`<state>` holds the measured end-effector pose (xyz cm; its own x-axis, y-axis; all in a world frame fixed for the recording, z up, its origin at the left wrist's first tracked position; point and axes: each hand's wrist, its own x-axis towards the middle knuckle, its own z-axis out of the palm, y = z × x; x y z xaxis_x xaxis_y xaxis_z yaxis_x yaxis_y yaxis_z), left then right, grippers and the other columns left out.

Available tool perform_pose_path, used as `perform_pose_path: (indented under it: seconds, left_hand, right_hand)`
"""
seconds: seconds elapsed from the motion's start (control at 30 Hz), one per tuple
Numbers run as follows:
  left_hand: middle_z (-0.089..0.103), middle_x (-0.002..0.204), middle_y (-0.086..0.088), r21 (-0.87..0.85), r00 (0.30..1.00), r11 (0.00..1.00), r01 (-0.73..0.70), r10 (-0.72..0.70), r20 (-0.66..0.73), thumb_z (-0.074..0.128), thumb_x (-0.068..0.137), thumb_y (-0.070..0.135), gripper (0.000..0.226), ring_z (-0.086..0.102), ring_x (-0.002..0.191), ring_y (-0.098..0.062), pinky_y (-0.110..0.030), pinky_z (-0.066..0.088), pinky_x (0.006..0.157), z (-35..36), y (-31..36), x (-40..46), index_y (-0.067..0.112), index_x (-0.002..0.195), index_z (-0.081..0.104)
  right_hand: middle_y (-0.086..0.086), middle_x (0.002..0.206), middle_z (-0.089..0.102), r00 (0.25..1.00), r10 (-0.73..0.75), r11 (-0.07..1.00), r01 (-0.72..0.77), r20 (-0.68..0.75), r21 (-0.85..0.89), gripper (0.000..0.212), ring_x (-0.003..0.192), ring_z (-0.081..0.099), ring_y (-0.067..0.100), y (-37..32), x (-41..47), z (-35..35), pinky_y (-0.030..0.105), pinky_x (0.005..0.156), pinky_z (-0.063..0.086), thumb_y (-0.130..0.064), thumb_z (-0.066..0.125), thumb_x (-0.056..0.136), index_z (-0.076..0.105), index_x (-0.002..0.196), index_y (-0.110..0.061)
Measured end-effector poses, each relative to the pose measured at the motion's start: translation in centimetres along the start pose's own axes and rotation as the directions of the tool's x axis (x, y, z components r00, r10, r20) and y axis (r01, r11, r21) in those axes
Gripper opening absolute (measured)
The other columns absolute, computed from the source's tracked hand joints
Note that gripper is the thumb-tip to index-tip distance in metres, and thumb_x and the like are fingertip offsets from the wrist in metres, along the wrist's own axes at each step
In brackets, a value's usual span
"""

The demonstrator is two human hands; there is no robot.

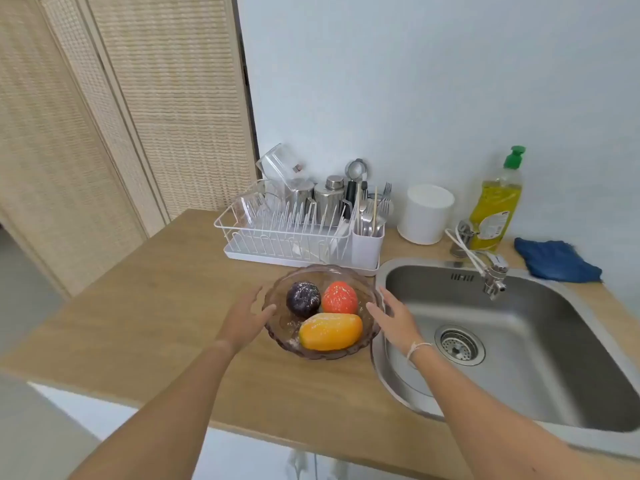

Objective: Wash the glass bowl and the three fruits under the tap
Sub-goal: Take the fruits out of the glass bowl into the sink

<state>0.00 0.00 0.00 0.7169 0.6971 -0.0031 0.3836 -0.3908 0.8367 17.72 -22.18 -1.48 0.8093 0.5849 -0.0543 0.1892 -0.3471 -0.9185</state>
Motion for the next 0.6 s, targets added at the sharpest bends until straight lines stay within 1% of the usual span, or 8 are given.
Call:
perform_pose_path:
  seconds: [0.1, 0.17, 0.23, 0.27, 0.33, 0.4, 0.53, 0.6]
  left_hand:
    - [0.056, 0.125, -0.004, -0.195, 0.993, 0.975, 0.110, -0.100, 0.062, 0.062, 0.088, 0.023, 0.061, 0.059, 0.107, -0.028, -0.041, 0.056, 0.081, 0.6, -1.3, 0.6, 0.027, 0.143, 0.035]
    - [0.061, 0.118, -0.003, -0.329, 0.987, 0.933, 0.144, -0.114, 0.110, 0.062, 0.088, 0.016, 0.056, 0.060, 0.103, -0.024, -0.034, 0.058, 0.069, 1.3, -2.0, 0.8, 0.034, 0.137, 0.041]
    - [0.064, 0.111, -0.001, -0.384, 0.985, 0.912, 0.145, -0.095, 0.145, 0.060, 0.089, 0.012, 0.050, 0.060, 0.100, -0.020, -0.025, 0.056, 0.060, 1.8, -2.2, 1.0, 0.041, 0.126, 0.045]
    - [0.065, 0.109, -0.001, -0.400, 0.984, 0.905, 0.144, -0.088, 0.155, 0.059, 0.089, 0.011, 0.049, 0.061, 0.097, -0.018, -0.025, 0.055, 0.060, 1.9, -2.1, 1.1, 0.042, 0.125, 0.046]
    - [0.065, 0.105, -0.004, -0.439, 0.981, 0.884, 0.159, -0.092, 0.170, 0.056, 0.090, 0.008, 0.050, 0.063, 0.086, -0.020, -0.029, 0.053, 0.063, 2.4, -2.5, 1.5, 0.038, 0.128, 0.045]
    - [0.064, 0.102, -0.007, -0.473, 0.981, 0.865, 0.166, -0.095, 0.170, 0.054, 0.091, 0.004, 0.052, 0.062, 0.078, -0.022, -0.033, 0.052, 0.067, 2.8, -2.8, 1.7, 0.034, 0.132, 0.044]
    - [0.065, 0.098, -0.006, -0.515, 0.983, 0.841, 0.167, -0.099, 0.157, 0.047, 0.091, -0.004, 0.058, 0.061, 0.074, -0.020, -0.038, 0.055, 0.072, 3.1, -3.3, 2.3, 0.030, 0.138, 0.041]
    - [0.065, 0.104, -0.006, -0.536, 0.980, 0.825, 0.180, -0.100, 0.175, 0.045, 0.092, -0.006, 0.060, 0.063, 0.075, -0.019, -0.036, 0.058, 0.070, 3.3, -3.4, 2.4, 0.026, 0.142, 0.036]
  right_hand:
    - [0.000, 0.145, 0.041, 0.999, 0.028, 0.998, -0.026, -0.034, 0.050, 0.060, 0.132, 0.039, 0.019, 0.2, 0.5, 0.7, 0.036, 0.106, 0.034, -0.033, 0.056, 0.090, 0.031, 0.144, -0.022]
    - [0.000, 0.136, 0.049, 0.997, 0.054, 0.996, -0.050, -0.050, 0.078, 0.059, 0.113, 0.050, 0.018, 0.7, 0.7, 1.1, 0.035, 0.092, 0.044, -0.033, 0.056, 0.089, 0.032, 0.142, -0.026]
    - [-0.002, 0.126, 0.054, 0.995, 0.075, 0.993, -0.069, -0.063, 0.097, 0.058, 0.101, 0.051, 0.016, 1.1, 0.9, 1.4, 0.026, 0.078, 0.046, -0.033, 0.056, 0.089, 0.033, 0.142, -0.028]
    - [-0.002, 0.126, 0.054, 0.994, 0.077, 0.991, -0.069, -0.073, 0.111, 0.057, 0.105, 0.052, 0.017, 1.1, 1.0, 1.5, 0.025, 0.079, 0.045, -0.032, 0.055, 0.090, 0.033, 0.142, -0.028]
    - [-0.003, 0.136, 0.049, 0.994, 0.079, 0.987, -0.067, -0.081, 0.147, 0.056, 0.123, 0.047, 0.017, 1.1, 1.1, 1.6, 0.028, 0.094, 0.041, -0.027, 0.055, 0.091, 0.033, 0.142, -0.024]
    - [-0.002, 0.142, 0.044, 0.993, 0.082, 0.982, -0.067, -0.082, 0.175, 0.055, 0.131, 0.040, 0.015, 0.8, 1.1, 1.8, 0.027, 0.107, 0.033, -0.021, 0.054, 0.092, 0.032, 0.143, -0.020]
    - [0.001, 0.146, 0.040, 0.991, 0.081, 0.979, -0.058, -0.110, 0.197, 0.055, 0.133, 0.039, 0.015, 1.0, 1.3, 2.1, 0.032, 0.112, 0.031, -0.011, 0.051, 0.093, 0.030, 0.143, -0.017]
    - [0.001, 0.146, 0.040, 0.988, 0.087, 0.975, -0.059, -0.125, 0.214, 0.054, 0.132, 0.040, 0.014, 1.2, 1.2, 2.1, 0.032, 0.112, 0.031, -0.008, 0.049, 0.093, 0.031, 0.143, -0.016]
